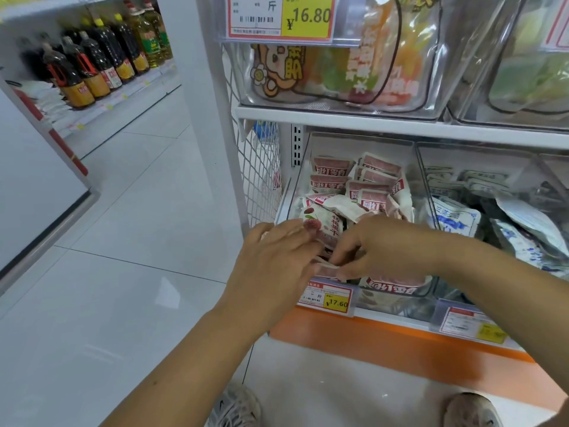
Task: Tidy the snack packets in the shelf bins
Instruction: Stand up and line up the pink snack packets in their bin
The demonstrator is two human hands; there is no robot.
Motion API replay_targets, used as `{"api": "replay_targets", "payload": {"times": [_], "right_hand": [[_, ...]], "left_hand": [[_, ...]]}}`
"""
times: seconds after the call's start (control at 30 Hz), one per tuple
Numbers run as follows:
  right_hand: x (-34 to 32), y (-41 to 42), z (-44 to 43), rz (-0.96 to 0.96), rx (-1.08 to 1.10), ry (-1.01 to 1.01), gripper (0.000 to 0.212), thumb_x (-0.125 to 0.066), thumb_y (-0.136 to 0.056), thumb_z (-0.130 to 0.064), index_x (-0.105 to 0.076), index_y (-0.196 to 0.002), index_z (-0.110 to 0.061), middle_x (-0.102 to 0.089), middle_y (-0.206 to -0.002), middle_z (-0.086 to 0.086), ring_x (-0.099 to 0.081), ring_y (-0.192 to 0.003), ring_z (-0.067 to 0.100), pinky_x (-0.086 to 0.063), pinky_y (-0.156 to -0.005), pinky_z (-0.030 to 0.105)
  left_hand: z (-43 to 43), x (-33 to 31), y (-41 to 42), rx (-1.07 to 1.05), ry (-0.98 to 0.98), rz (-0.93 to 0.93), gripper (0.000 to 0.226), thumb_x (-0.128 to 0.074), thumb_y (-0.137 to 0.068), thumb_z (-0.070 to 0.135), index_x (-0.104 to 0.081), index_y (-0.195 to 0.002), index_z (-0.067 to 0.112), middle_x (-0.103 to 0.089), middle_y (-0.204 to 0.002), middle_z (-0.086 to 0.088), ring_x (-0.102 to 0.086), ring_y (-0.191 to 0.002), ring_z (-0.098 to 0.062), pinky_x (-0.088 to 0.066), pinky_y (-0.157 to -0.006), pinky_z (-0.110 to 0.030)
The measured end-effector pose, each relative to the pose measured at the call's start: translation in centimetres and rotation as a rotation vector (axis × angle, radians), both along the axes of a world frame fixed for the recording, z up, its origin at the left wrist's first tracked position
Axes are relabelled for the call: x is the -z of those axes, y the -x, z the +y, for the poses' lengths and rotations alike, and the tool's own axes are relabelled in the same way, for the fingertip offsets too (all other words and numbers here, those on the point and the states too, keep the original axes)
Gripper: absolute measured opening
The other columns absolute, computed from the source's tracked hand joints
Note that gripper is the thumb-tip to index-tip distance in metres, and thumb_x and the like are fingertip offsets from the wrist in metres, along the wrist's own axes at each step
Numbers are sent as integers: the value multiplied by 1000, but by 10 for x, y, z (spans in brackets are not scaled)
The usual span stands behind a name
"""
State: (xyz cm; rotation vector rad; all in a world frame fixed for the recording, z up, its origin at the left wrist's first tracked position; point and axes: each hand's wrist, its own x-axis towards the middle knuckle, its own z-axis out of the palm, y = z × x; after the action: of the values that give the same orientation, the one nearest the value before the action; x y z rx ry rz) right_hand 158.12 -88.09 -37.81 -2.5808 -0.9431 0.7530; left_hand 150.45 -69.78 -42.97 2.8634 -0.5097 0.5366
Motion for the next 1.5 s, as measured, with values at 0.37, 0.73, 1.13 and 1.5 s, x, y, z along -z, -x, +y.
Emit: {"api": "replay_targets", "payload": {"times": [0.37,0.73,1.13,1.5], "right_hand": [[4,-27,35,-254,-129,249,25,-65,-80,-47,-75,-91,-26,-71,-86,-8,-63,-81,11,-55,-73,34],[-3,-48,13,-133,69,-22,11,-52,-94,-35,-57,-86,-31,-62,-84,-13,-59,-78,8,-45,-66,26],[-8,-16,22,-167,-97,-18,13,-53,-95,-35,-65,-98,-33,-63,-84,-16,-53,-76,-2,-40,-68,18],[-2,-32,17,-283,-55,163,17,-63,-86,-34,-61,-103,-34,-62,-102,-14,-56,-89,8,-46,-74,27]], "left_hand": [[8,12,6,114,73,-93,20,-68,-74,21,-75,-92,24,-73,-88,10,-67,-79,-16,-47,-78,-30],[9,13,3,123,95,-30,36,-86,-65,15,-75,-98,21,-73,-92,7,-65,-80,-16,-51,-68,-30],[0,14,-4,-27,197,-89,26,-64,-84,13,-69,-108,21,-65,-107,5,-53,-99,-16,-46,-82,-32],[1,13,2,-23,131,-66,32,-65,-83,17,-66,-112,31,-66,-108,15,-53,-103,-9,-32,-87,-35]]}}
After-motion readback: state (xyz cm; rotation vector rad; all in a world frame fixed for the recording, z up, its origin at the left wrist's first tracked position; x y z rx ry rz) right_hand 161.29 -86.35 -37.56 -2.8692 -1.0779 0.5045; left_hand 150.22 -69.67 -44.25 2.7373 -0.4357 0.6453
